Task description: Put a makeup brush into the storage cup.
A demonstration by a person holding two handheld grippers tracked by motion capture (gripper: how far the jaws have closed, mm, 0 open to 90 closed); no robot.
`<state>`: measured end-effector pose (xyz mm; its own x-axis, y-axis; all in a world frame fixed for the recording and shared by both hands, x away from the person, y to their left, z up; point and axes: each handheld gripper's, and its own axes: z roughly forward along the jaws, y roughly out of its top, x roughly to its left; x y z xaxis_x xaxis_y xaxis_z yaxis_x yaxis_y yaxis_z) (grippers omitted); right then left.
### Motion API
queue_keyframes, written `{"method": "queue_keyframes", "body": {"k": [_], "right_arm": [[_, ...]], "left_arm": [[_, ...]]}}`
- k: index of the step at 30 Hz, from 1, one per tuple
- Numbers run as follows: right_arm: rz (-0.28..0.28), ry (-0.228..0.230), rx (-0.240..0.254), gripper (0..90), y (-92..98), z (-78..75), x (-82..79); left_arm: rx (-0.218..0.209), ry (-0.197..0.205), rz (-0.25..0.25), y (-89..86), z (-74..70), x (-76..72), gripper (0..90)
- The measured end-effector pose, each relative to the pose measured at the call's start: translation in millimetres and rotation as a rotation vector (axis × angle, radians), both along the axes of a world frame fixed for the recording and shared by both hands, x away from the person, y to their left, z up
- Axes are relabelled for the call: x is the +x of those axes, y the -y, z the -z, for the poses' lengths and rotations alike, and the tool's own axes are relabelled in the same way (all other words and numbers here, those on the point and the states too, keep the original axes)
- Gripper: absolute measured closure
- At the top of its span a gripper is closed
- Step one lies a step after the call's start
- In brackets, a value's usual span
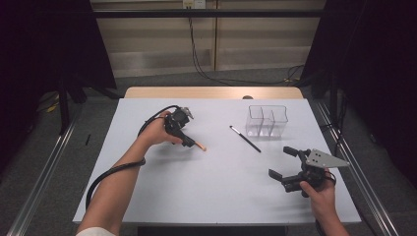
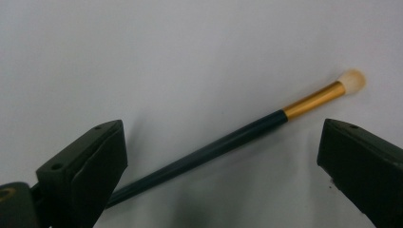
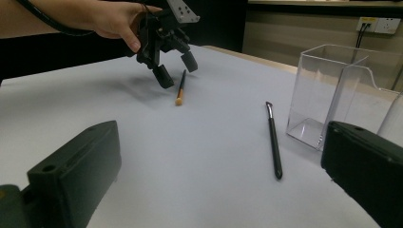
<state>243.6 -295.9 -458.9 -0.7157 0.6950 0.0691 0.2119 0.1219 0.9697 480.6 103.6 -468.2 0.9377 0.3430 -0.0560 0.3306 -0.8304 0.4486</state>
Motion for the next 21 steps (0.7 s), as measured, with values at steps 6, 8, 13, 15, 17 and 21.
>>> {"method": "queue_keyframes", "body": {"k": [6,8,13,15,17,21], "right_arm": [[0.002,0.001,0.0,0.0,0.1,0.1,0.3],[0.001,-0.002,0.0,0.0,-0.1,0.3,0.4],[0.002,-0.004,0.001,0.0,-0.4,0.3,0.3],[0.001,-0.003,-0.002,0.0,-0.2,0.3,0.0],[0.002,-0.005,-0.003,0.0,0.1,0.4,-0.7],[0.009,-0.002,-0.002,0.0,1.3,0.4,-2.0]], "left_arm": [[0.025,0.007,0.008,-6.0,0.7,1.2,11.4],[0.036,0.0,0.011,-7.0,-1.5,1.0,15.7],[0.066,-0.015,0.021,-6.6,-6.6,-1.3,32.1],[0.081,-0.023,0.038,-6.2,-8.8,-3.9,37.9],[0.102,-0.032,0.065,-6.6,-11.0,-4.1,44.1],[0.157,-0.05,0.097,-6.4,-14.9,-5.8,56.3]]}}
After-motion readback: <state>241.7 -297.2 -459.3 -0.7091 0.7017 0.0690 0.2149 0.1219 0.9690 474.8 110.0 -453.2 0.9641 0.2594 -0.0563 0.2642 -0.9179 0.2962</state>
